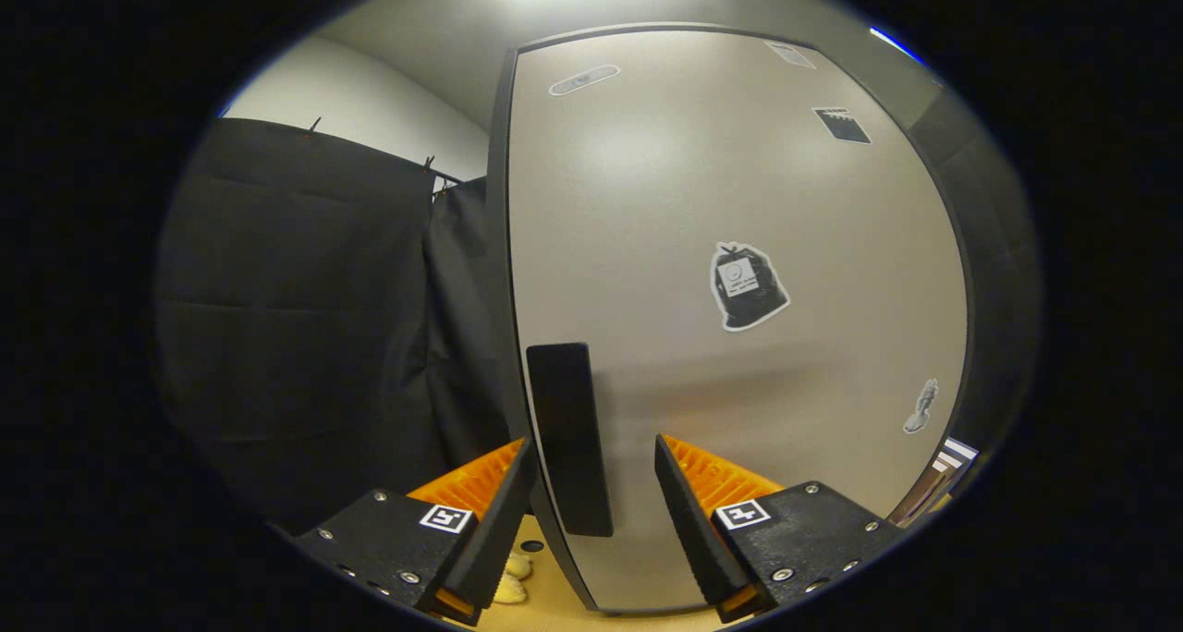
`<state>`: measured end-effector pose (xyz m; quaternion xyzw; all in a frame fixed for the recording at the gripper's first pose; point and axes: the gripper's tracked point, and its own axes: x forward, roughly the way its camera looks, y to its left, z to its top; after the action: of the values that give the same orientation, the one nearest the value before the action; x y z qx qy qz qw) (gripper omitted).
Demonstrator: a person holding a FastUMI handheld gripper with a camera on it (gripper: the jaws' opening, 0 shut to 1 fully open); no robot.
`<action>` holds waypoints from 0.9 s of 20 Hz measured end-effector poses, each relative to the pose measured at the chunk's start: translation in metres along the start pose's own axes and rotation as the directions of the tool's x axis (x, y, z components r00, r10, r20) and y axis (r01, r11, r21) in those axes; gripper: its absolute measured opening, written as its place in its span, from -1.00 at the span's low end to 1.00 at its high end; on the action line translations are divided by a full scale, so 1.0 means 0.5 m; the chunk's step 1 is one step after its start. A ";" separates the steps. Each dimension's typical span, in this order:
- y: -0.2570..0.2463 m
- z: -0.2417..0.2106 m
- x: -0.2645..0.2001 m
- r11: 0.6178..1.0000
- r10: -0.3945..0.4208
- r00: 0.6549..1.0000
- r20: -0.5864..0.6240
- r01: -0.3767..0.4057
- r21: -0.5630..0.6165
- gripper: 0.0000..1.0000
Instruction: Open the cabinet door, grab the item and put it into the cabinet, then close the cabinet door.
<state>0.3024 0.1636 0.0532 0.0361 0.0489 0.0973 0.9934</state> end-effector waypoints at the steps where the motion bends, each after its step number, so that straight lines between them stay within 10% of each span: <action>1: 0.005 0.000 0.010 1.000 0.002 1.000 -0.003 -0.002 -0.017 0.56; 8: 0.010 -0.003 0.025 0.997 -0.041 0.999 -0.026 0.040 -0.061 -0.30; 18: 0.004 -0.009 0.006 0.999 -0.026 0.998 -0.058 0.024 -0.043 -0.51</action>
<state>0.3047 0.1665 0.0487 0.0116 0.0764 0.0868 0.9932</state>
